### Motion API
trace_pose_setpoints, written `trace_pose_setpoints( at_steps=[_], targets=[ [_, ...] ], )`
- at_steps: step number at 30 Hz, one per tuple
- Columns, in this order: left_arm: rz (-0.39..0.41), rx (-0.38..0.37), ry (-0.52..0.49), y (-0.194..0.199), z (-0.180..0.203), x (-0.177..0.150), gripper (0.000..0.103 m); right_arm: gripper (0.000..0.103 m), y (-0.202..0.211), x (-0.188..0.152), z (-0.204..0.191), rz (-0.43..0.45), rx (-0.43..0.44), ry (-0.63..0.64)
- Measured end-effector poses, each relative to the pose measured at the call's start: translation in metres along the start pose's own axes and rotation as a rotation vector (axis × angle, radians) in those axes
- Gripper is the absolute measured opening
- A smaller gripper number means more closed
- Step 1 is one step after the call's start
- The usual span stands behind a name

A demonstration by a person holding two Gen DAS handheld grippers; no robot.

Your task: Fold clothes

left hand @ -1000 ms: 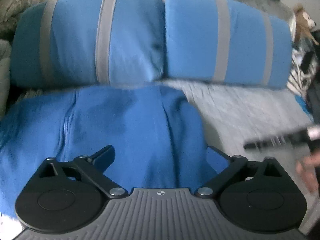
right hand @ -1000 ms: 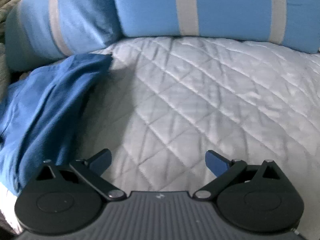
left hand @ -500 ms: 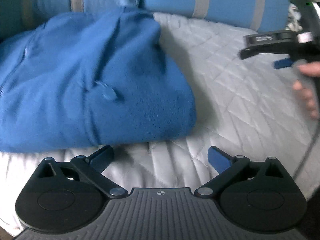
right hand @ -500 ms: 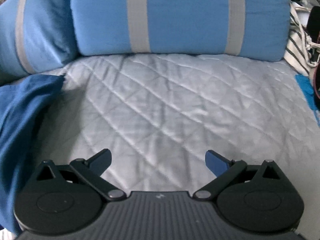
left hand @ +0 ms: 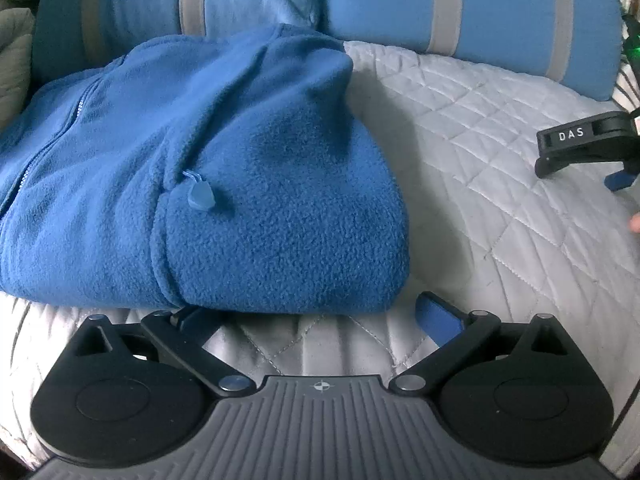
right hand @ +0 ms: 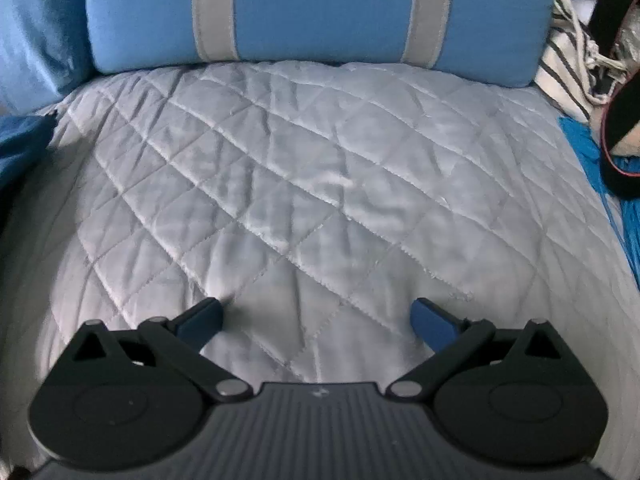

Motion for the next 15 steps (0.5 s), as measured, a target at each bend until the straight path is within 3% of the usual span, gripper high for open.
trace_pose_setpoints(
  at_steps=[15],
  targets=[
    [0.002,-0.025,-0.015,0.0055,-0.0048,-0.0043,0.103,0.103,-0.0048,0.0037,-0.0099,0.053,-0.052,-0.037]
  ],
)
Point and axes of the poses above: each gripper's, at about its wrist camera, not at the fingertips, and y roughly against the way its jaws point, z to its right, x to its top, the point moved 1 cm from there along -y, roughly the way its jaws point
